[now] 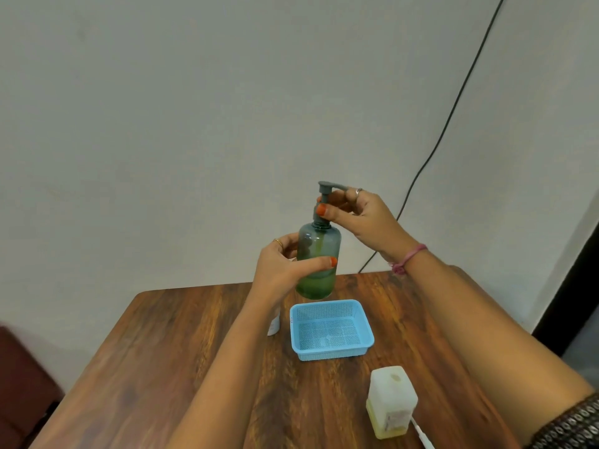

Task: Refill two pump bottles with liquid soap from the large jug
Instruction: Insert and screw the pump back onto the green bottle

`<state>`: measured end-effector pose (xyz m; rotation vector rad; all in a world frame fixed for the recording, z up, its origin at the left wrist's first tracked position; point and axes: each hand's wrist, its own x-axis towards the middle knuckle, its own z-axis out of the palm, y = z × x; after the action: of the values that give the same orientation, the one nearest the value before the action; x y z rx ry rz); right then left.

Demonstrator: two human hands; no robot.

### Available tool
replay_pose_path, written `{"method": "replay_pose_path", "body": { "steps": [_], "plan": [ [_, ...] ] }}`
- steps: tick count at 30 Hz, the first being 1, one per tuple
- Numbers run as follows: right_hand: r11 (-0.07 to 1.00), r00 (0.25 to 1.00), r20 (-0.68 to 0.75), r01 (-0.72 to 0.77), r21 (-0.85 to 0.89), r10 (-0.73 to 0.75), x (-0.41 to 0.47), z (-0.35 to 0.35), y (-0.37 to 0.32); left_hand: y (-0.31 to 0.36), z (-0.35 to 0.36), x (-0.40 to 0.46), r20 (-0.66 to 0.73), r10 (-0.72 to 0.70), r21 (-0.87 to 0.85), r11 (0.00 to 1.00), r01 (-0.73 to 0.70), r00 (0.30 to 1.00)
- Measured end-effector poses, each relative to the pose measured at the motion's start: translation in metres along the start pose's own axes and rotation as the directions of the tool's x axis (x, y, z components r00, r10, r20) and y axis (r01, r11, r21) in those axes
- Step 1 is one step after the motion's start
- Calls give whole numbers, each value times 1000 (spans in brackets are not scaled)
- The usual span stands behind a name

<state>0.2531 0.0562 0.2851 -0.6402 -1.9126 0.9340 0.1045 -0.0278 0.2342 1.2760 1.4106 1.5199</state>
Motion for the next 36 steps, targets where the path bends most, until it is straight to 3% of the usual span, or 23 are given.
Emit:
{"method": "replay_pose_path", "body": {
  "steps": [3, 7, 12, 14, 17, 19, 22, 24, 27, 29, 32, 36],
  "plan": [
    [998, 999, -24, -43, -42, 42, -1, -1, 1, -2, 1, 2, 3, -9, 18, 1000, 9, 1000],
    [992, 990, 122, -84, 96, 72, -3, -11, -4, -4, 1, 4, 10, -21, 22, 1000, 21, 1000],
    [991, 987, -111, -113, 71, 120, -6, 6, 4, -9, 3, 5, -26, -27, 6, 1000, 27, 999],
    [985, 986, -31, -163, 56, 164, -6, 4, 8, -11, 3, 7, -21, -43, -6, 999, 43, 999],
    [951, 971, 152, -216, 222, 185, -8, -1, 9, -13, 4, 8, -11, -55, -9, 998, 54, 998],
    [944, 980, 82, -195, 266, 180, -10, 4, 8, -15, 4, 8, -12, -42, -6, 999, 42, 999],
    [969, 977, -42, -203, 143, 211, -9, 15, 10, -17, 6, 5, -21, -23, 13, 1000, 24, 1000],
    [958, 967, 62, -253, 136, 247, -9, 14, 11, -18, 7, 6, -19, -29, 13, 1000, 29, 999],
    [908, 963, 163, -259, 330, 216, -11, 7, 9, -19, 7, 8, -14, -36, -5, 999, 36, 999],
    [912, 976, 75, -220, 345, 207, -12, 11, 7, -20, 8, 9, -12, -30, -1, 1000, 30, 999],
    [949, 966, -84, -223, 221, 246, -9, 20, 9, -24, 11, 10, -18, -21, 3, 1000, 21, 1000],
    [899, 957, 153, -285, 332, 247, -10, 10, 8, -24, 12, 11, -32, -23, -13, 1000, 22, 999]
  ]
}}
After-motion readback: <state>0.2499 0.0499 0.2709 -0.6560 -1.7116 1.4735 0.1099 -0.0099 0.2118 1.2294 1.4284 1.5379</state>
